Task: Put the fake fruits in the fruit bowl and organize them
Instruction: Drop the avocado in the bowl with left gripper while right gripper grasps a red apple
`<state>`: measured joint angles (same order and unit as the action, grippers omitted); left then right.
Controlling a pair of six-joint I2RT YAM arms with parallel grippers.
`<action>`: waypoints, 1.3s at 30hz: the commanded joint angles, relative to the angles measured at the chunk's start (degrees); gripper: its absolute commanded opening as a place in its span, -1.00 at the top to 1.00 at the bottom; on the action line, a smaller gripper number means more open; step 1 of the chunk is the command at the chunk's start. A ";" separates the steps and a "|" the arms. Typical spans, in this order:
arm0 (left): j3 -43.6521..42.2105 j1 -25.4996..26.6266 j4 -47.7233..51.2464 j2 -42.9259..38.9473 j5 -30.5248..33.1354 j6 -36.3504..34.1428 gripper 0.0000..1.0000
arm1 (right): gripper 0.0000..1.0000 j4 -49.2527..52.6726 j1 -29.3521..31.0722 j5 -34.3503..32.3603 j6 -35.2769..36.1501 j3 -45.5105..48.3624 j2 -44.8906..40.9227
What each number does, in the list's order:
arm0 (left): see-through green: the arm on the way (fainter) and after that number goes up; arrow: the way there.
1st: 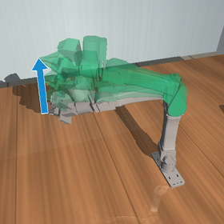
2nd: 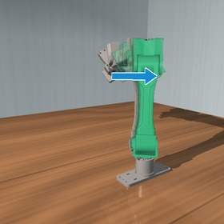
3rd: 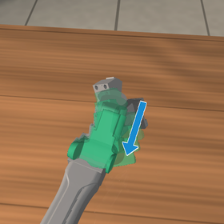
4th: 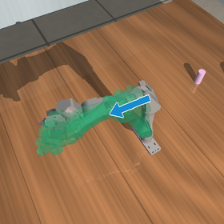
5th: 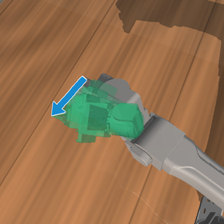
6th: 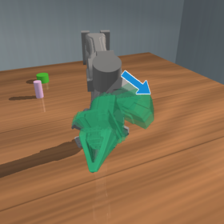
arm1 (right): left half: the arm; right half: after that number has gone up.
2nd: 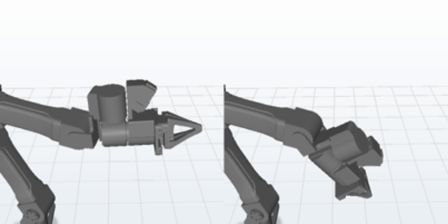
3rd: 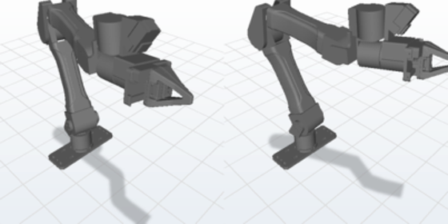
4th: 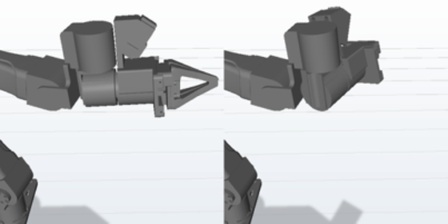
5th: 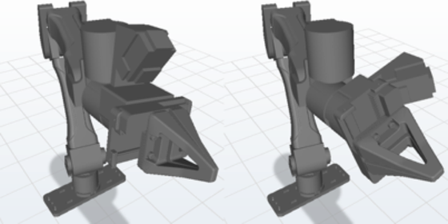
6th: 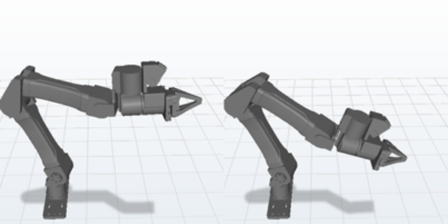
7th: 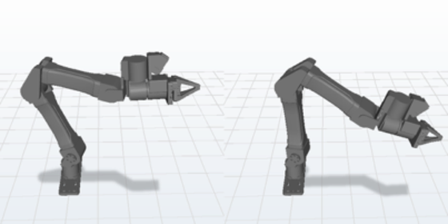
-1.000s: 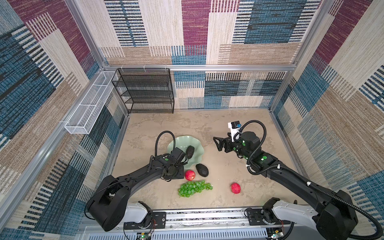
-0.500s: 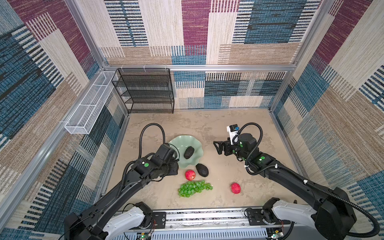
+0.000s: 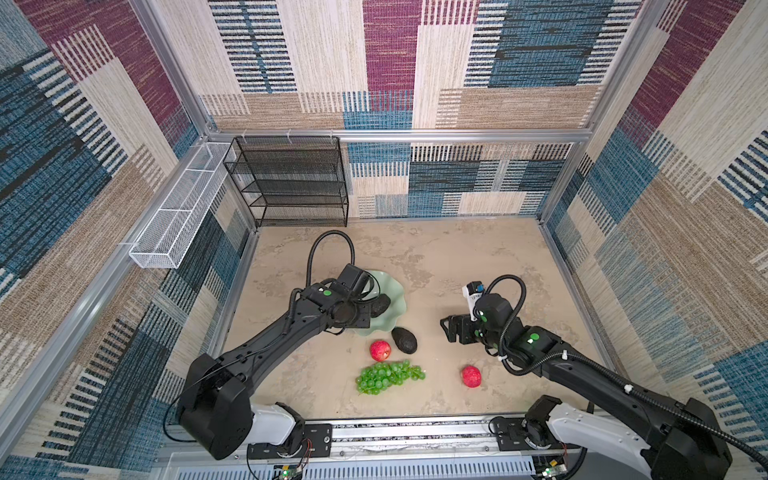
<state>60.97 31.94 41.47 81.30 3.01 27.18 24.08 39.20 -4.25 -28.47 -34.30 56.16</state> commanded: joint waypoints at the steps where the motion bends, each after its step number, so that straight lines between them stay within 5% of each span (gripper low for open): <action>1: 1.36 -1.45 -4.37 3.71 0.76 -3.32 -0.05 | -0.84 6.54 2.71 -4.28 -9.59 1.87 -1.86; 12: 5.86 -4.79 -7.37 15.34 0.07 -5.39 -0.10 | -0.80 21.96 13.87 -10.07 -28.84 1.85 -2.02; 17: 8.16 -4.90 -7.44 18.53 -1.74 -5.46 -0.31 | -0.78 27.12 18.37 -9.96 -36.13 2.53 -3.24; 24: 9.59 -5.66 -7.20 17.53 -1.58 -5.83 -0.50 | -0.69 18.88 19.24 -8.35 -36.08 5.72 -1.39; 28: 8.46 -6.66 -8.02 13.37 -1.07 -5.13 -0.52 | -0.59 14.21 19.20 -9.14 -34.35 6.56 1.62; 33: 3.03 -7.46 -13.53 1.60 2.67 -3.81 -0.55 | -0.15 8.94 19.24 -10.21 -31.52 6.68 3.45; 39: -9.67 -8.20 -21.01 -16.50 9.67 -0.80 -0.63 | 0.03 6.91 18.57 -16.67 -19.83 -3.98 6.99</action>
<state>54.74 24.10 25.28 69.17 7.97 23.97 35.83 58.26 -16.29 -55.72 -34.74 61.76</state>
